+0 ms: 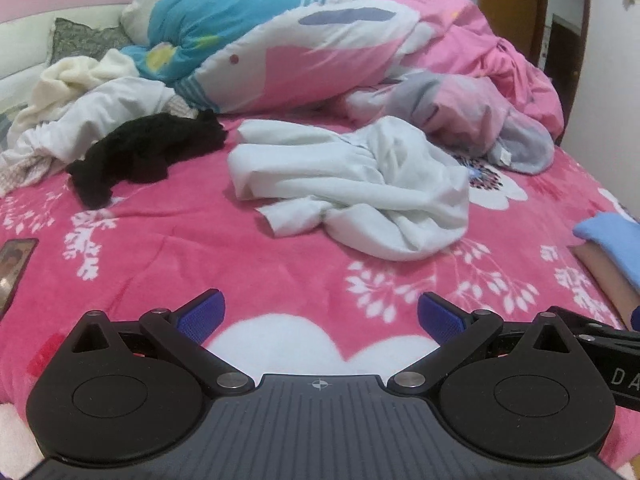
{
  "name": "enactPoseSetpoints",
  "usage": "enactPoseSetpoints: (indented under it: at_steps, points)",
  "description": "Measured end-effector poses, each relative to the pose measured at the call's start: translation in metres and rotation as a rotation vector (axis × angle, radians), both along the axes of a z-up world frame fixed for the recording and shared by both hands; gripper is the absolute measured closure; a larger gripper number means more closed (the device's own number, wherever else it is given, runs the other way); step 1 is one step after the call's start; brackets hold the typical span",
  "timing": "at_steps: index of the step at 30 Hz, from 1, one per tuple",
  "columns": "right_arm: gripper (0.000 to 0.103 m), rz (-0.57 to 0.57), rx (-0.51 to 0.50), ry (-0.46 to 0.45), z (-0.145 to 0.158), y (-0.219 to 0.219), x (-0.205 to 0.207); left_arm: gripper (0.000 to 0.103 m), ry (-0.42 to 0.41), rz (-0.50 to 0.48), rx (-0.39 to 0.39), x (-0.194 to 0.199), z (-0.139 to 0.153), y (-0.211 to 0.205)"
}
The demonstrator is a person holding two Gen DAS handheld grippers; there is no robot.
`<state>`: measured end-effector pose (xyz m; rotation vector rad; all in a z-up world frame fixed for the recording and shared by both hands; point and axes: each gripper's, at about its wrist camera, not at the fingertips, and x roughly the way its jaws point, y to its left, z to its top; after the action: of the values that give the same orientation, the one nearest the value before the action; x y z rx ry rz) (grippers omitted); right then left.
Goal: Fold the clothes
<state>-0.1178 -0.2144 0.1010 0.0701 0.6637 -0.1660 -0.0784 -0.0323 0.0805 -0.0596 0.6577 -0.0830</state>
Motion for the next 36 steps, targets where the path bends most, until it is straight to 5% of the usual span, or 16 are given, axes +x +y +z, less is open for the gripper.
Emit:
enactPoseSetpoints:
  at_steps: [36]
  points:
    - [0.0,-0.016,-0.003,0.019,0.005,-0.007,-0.016,0.0,0.033,-0.003,0.008,-0.009,0.0,-0.01]
